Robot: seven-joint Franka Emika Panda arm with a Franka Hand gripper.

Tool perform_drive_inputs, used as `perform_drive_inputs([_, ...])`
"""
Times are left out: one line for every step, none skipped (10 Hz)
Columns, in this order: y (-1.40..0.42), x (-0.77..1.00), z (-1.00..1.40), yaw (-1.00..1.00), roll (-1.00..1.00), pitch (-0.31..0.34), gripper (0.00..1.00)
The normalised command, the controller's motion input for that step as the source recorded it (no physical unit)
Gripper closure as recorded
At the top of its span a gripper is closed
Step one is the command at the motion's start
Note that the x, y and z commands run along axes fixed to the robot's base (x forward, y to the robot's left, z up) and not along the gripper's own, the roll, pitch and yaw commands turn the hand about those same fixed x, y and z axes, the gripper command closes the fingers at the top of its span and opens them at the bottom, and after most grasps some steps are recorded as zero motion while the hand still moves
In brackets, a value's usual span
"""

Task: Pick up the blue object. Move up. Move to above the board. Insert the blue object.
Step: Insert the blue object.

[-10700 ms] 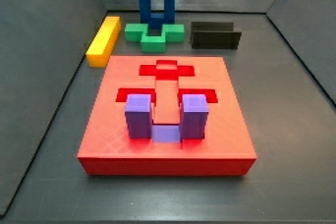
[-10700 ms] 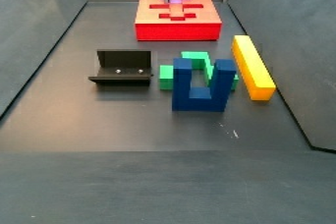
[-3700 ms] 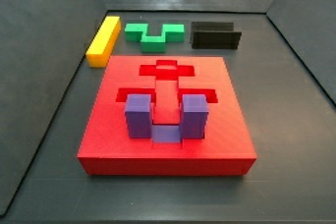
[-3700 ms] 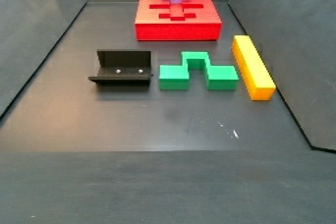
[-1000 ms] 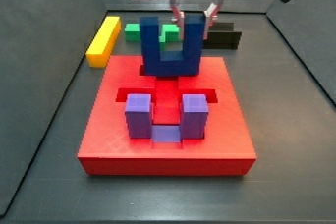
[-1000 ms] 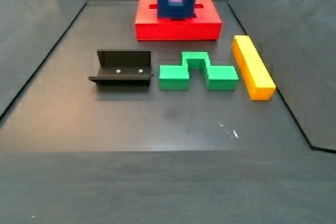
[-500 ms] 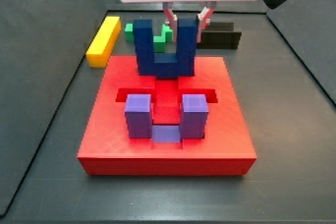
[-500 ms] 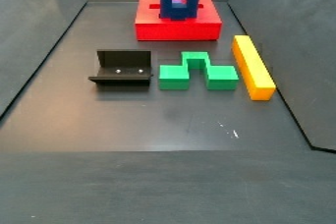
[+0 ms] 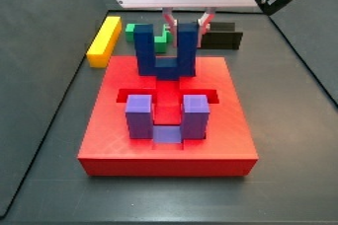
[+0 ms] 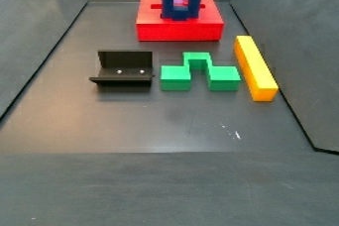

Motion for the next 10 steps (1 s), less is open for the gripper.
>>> perform_drive_inputs([0.00,0.04,-0.31,-0.13,-0.04,-0.083,1.00])
perform_drive_inputs([0.00,0.12,-0.43,-0.04,-0.01,-0.096,1.00])
perform_drive_inputs([0.00,0.20,-0.49,0.00,-0.01,-0.104,1.00])
perform_drive_inputs([0.00,0.21,-0.53,0.00,-0.01,-0.099,1.00])
perform_drive_inputs([0.00,0.20,-0.56,0.00,0.00,-0.114,1.00])
perform_drive_inputs([0.00,0.27,-0.55,0.00,0.00,-0.113,1.00])
perform_drive_inputs([-0.01,0.26,-0.47,0.00,0.01,-0.069,1.00])
perform_drive_inputs([0.00,0.03,-0.22,0.00,0.00,0.000,1.00])
perform_drive_inputs([0.00,0.00,0.00,0.00,0.00,0.000,1.00])
perform_drive_inputs([0.00,0.00,0.00,0.00,0.02,0.000,1.00])
